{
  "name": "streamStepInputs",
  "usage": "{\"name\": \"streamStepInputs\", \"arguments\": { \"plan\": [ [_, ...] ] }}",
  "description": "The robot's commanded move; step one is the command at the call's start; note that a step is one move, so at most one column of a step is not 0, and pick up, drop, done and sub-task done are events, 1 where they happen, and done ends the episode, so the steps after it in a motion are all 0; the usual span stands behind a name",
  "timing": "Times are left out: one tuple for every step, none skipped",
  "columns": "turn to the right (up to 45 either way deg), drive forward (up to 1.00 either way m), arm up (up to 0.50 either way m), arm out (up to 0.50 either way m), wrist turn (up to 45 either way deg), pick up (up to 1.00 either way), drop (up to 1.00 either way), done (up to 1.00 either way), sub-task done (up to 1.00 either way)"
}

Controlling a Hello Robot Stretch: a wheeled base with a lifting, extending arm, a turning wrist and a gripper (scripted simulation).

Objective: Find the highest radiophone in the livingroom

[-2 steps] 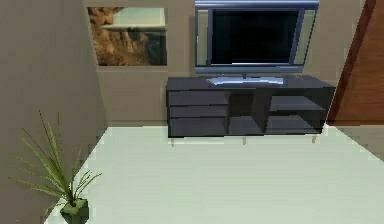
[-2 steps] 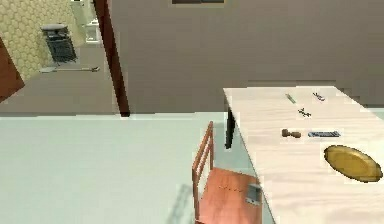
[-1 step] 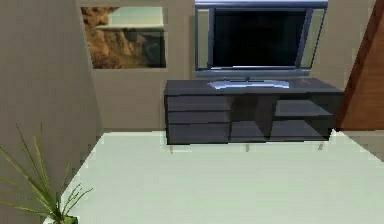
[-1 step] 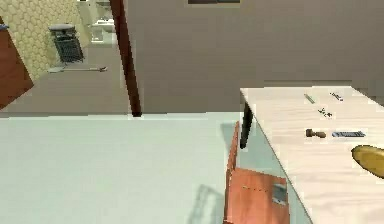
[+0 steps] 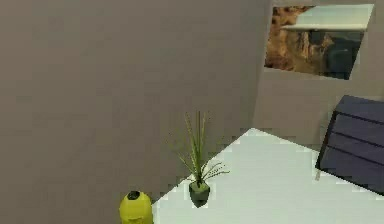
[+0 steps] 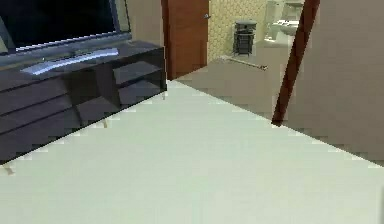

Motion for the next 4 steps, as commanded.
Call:
{"name": "streamStepInputs", "arguments": {
  "plan": [
    [-45.0,0.0,0.0,0.0,0.0,0.0,0.0,0.0,0.0],
    [0.0,0.45,0.0,0.0,0.0,0.0,0.0,0.0,0.0],
    [-45.0,0.0,0.0,0.0,0.0,0.0,0.0,0.0,0.0],
    [-3.0,0.0,0.0,0.0,0.0,0.0,0.0,0.0,0.0]
  ]
}}
